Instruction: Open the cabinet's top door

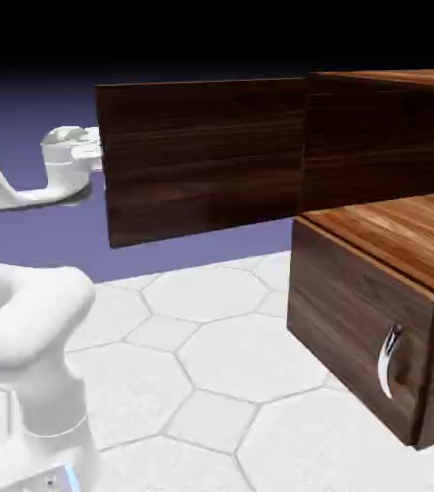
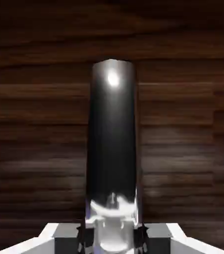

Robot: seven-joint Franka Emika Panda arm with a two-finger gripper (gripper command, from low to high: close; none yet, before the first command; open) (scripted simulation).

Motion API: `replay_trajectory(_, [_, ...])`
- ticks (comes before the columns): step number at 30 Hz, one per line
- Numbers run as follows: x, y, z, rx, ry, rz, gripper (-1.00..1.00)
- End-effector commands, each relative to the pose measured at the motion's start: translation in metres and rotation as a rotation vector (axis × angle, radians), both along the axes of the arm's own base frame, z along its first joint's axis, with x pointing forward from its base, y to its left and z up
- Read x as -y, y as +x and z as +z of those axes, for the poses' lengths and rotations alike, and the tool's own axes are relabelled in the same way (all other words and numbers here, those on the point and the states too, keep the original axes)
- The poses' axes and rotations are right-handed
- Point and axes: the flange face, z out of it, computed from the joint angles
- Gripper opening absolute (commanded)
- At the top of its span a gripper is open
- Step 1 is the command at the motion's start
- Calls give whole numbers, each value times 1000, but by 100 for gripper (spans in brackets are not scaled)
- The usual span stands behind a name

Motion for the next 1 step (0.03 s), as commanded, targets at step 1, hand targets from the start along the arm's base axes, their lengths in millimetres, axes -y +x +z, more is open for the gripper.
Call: replay_trajectory(1, [-2, 1, 0, 0, 0, -6, -100])
